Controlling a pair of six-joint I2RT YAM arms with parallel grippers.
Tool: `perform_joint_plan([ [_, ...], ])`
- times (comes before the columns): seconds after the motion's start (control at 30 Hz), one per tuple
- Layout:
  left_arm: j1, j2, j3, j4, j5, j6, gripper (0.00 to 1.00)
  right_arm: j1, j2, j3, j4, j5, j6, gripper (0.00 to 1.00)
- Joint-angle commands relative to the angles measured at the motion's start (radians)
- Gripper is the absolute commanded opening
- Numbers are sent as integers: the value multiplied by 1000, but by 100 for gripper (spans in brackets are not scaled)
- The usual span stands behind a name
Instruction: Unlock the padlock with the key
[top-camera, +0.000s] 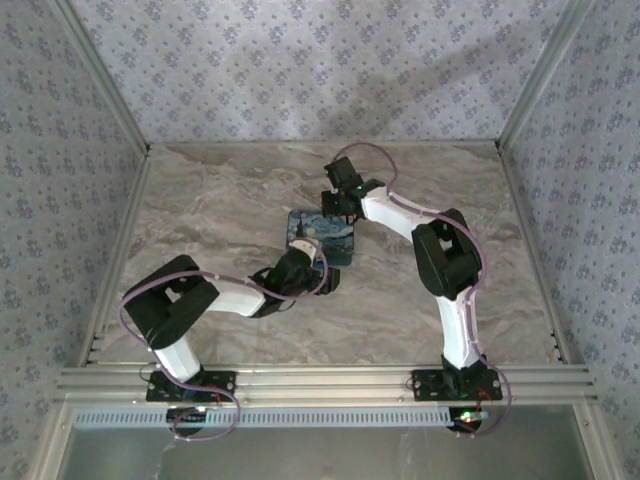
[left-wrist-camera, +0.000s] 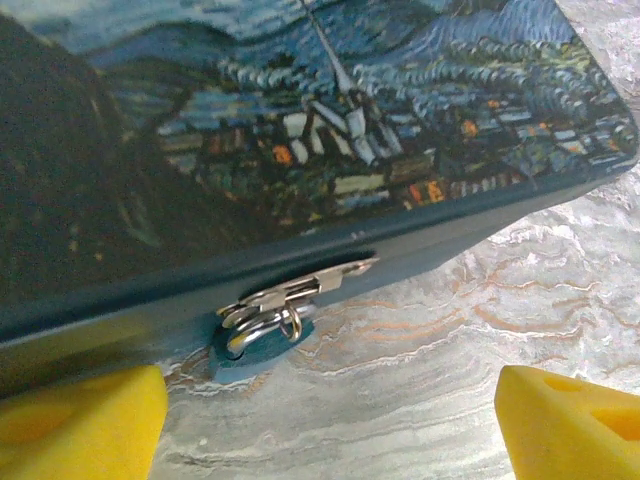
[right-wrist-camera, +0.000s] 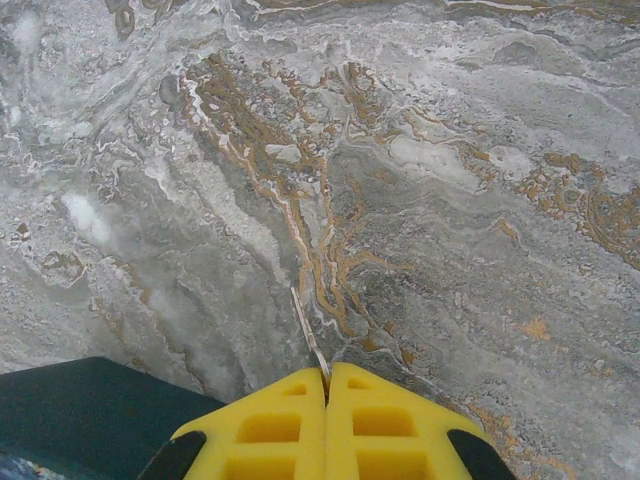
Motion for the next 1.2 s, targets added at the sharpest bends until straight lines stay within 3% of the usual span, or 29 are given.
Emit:
perform_joint_plan([
  [0.0,-14,-16,18,-31,-94,19,85,17,10,-33,-75,4,2,0],
  [0.37,-14,91,84,64,168,61,79,24,15,-39,-72,8,3,0],
  [0.63,-4,93,55,147,161,48,84,26,13,-63,-61,5,6,0],
  [0.73,22,99,16,276,225,15,79,27,10,-66,-62,8,6,0],
  [0.9,47,98,19,335,322,10,76,25,5,-70,-61,8,6,0],
  [1.17,51,113,29,321,296,-12,73,23,2,-83,-49,8,8,0],
])
